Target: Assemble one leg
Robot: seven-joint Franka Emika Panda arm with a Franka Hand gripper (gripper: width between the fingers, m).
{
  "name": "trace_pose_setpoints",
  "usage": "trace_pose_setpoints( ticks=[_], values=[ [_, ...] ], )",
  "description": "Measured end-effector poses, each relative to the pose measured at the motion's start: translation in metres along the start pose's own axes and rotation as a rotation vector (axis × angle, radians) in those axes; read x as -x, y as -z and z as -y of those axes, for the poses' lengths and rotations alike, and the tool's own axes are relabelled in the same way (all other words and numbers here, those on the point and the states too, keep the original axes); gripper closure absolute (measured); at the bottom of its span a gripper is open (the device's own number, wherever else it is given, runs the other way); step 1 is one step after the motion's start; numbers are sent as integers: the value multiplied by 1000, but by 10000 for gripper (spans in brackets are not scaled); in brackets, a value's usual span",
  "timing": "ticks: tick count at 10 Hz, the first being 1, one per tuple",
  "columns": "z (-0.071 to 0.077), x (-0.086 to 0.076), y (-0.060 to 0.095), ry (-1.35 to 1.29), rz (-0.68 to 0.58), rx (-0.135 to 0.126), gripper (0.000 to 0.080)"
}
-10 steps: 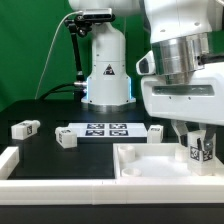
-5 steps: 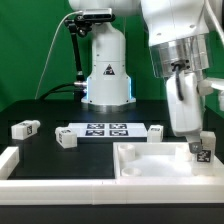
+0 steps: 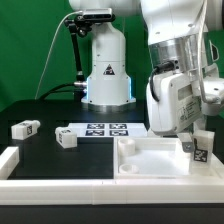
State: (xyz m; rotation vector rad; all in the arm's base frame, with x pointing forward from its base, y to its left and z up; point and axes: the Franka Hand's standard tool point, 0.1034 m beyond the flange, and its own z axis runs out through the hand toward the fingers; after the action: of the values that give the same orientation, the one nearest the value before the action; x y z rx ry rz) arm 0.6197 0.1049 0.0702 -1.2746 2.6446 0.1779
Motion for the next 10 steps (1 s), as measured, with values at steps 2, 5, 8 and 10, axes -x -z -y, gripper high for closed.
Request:
trace_pose_setpoints(
  ticks=[2, 5, 8, 10],
  values=[
    [0, -2, 0, 47, -5, -2, 489],
    [0, -2, -1, 55, -6, -2, 260],
    [0, -2, -1, 55, -6, -2, 157],
    [0, -2, -1, 55, -6, -2, 151]
  ],
)
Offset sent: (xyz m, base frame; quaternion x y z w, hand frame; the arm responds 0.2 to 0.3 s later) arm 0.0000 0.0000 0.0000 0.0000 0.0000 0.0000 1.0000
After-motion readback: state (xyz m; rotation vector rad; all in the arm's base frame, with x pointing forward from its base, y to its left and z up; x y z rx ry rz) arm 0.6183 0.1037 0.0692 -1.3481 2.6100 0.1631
